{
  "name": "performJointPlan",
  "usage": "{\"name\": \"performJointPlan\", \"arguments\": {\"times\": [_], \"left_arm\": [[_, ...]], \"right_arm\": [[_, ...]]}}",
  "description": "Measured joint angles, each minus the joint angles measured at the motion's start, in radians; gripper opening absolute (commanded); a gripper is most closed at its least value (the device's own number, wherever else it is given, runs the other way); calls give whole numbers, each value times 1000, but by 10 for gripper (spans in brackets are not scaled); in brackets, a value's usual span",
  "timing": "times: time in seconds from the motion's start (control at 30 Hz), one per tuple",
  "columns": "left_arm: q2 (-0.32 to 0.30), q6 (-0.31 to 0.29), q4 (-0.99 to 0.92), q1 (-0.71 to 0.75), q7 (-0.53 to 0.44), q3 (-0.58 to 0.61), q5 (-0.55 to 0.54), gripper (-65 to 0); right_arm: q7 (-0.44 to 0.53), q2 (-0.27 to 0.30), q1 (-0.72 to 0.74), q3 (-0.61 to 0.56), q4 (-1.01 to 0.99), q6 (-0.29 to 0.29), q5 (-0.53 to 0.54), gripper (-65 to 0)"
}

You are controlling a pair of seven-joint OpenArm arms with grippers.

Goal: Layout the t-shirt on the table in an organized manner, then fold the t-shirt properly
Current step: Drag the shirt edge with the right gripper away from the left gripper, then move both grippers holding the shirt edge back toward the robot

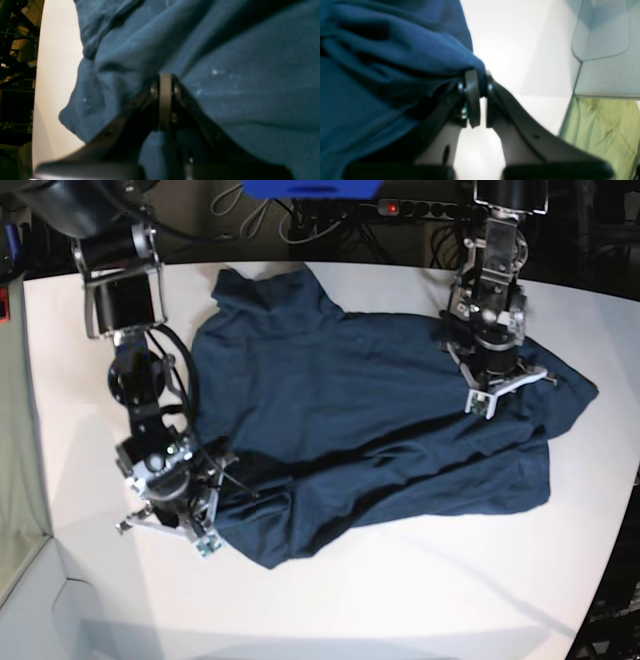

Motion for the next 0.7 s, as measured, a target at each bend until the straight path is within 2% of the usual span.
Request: {"name": "performJointPlan", "arguments": {"times": [0.13,0.33,0.43,0.63,0.7], "left_arm": [[-2,0,-1,0,1,1,-1,-645],[13,-21,39,17,31,-62,-17,-645],[12,-23,88,51,54,-74,-18,-645],[11,-31,174,54,73,-77,-24,-645],[13,-31,214,68,74,-76,-24,-645]], "right_arm": [[-3,4,97,4,-122,0,3,-650],[4,1,190,170,-245,-1,3,-650],[2,4,183,222,-258,0,5,-650],[6,15,132,222,-252,0,-3,-650],[-2,21,111,222,-254,0,-2,-619]]}}
